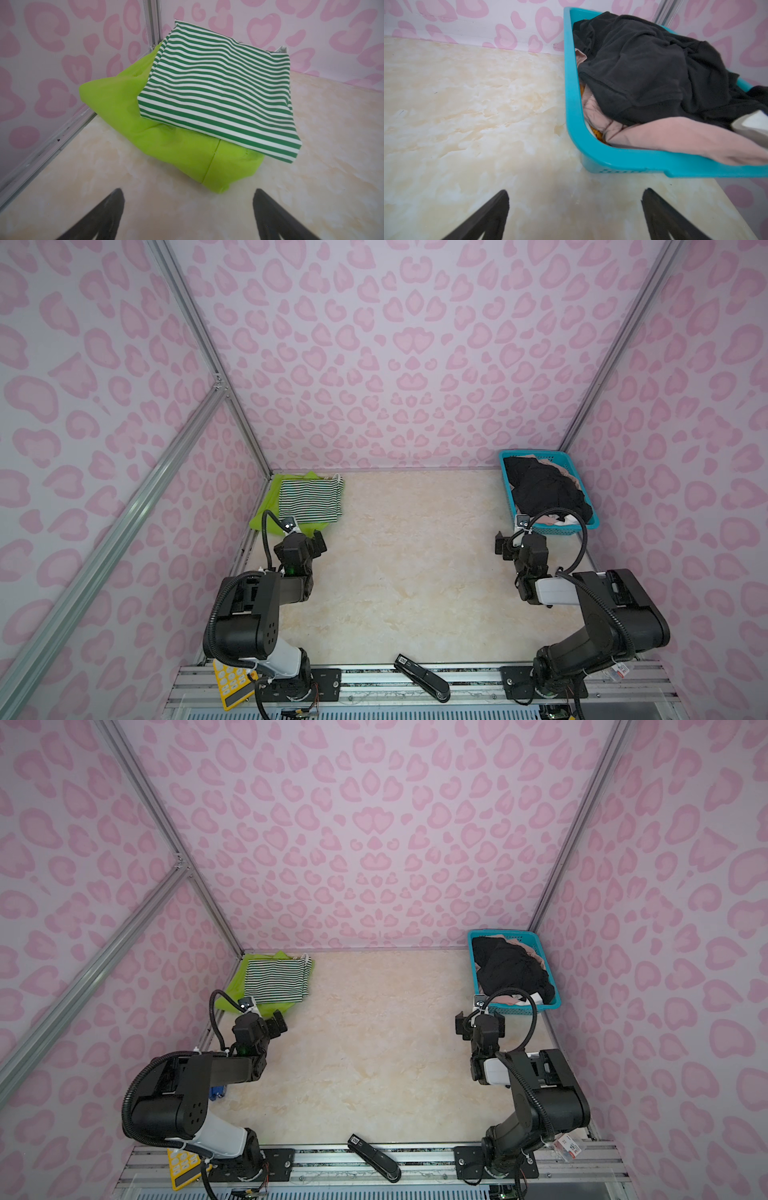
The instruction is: Fold and stack the mixed laundry pile
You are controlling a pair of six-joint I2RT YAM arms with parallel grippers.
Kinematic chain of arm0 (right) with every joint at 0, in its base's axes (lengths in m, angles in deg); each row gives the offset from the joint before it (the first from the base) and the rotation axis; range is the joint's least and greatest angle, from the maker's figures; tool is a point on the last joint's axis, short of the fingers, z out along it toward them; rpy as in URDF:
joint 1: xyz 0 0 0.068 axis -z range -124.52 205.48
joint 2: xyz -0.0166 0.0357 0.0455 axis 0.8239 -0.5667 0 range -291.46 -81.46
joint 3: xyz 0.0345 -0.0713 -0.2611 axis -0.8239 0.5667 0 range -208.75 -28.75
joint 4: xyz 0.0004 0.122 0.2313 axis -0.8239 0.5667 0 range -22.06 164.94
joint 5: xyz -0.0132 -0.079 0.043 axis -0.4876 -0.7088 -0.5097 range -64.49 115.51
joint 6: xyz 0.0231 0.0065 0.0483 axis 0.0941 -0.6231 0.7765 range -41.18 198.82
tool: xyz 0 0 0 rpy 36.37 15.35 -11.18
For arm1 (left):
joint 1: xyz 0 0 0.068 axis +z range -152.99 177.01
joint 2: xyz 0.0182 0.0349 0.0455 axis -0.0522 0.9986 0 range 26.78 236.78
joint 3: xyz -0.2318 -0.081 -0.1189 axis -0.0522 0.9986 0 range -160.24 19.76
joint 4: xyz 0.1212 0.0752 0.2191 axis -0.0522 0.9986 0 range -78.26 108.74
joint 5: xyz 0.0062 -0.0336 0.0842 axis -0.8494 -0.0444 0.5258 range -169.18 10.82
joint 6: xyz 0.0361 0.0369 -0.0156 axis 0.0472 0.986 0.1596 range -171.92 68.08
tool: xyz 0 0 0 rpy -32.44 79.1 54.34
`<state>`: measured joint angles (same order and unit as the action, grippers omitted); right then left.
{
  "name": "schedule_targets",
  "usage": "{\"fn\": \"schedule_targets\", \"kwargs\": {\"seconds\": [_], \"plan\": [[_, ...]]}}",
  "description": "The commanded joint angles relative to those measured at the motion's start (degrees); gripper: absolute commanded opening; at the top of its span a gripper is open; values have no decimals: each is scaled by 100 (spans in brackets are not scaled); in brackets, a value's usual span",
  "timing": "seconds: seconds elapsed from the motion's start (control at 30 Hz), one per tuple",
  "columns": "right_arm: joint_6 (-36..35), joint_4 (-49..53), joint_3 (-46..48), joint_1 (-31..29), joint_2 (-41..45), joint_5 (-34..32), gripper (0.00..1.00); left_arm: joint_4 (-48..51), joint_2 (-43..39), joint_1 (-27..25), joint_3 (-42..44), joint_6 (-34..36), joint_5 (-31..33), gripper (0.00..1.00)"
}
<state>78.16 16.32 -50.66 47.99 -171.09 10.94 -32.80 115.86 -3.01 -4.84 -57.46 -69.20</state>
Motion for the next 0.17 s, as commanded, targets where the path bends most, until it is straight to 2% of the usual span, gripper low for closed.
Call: {"fn": "schedule_targets", "kwargs": {"seconds": [0.0,0.13], "plan": [[14,-167,20,-7,-28,-20,100,-193,36,1,-42,-1,6,98],[14,-165,20,2,-27,-20,100,-228,9,-3,-3,7,12,98]]}}
